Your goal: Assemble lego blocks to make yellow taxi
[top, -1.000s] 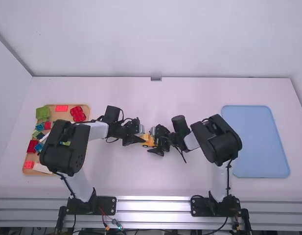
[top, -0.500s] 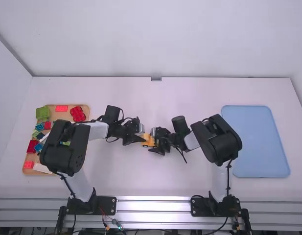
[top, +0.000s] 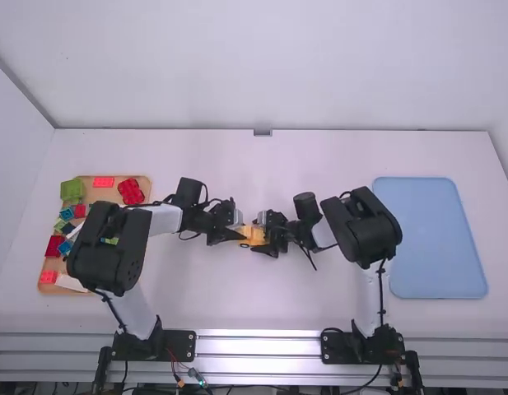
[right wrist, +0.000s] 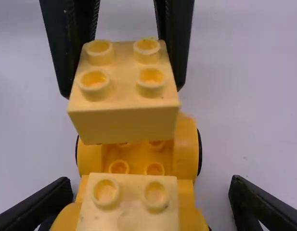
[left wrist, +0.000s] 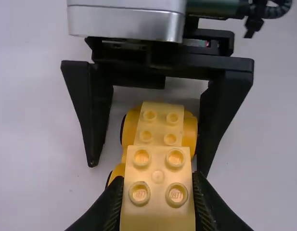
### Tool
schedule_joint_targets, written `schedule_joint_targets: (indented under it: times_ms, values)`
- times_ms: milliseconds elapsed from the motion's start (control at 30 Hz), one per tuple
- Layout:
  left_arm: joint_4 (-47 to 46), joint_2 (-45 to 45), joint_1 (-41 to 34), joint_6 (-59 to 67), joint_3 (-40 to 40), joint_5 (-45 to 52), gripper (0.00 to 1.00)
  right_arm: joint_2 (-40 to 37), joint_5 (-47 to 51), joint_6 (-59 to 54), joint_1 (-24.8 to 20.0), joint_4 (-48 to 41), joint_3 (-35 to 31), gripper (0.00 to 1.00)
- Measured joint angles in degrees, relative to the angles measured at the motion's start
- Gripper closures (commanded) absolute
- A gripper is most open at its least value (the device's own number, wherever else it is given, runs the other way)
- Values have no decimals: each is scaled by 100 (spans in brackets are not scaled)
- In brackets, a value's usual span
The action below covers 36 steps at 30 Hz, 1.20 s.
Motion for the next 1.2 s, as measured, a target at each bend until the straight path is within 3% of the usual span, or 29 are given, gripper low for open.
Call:
schedule_joint_targets:
  times_ms: [200,400,500,1100,1167,1200]
  values:
    - [42,2,0,26,2,-7,98,98,-293,-26,-90,-9,66,20]
    - [118,138,0,26,0,0,98,101,-372,-26,-90,-74,66,40]
    - [197,262,0,28,0,0,98,98,-376,-37,-83,-101,66,44]
    - [570,417,-168,28,-7,17,98,101,-535,-328,-136,-330,83,43]
    - [584,417,-177,-4,-7,-7,84,101,-529,-330,-138,-328,83,43]
    - [579,420,-177,-22,-7,-13,66,98,-527,-306,-138,-323,83,43]
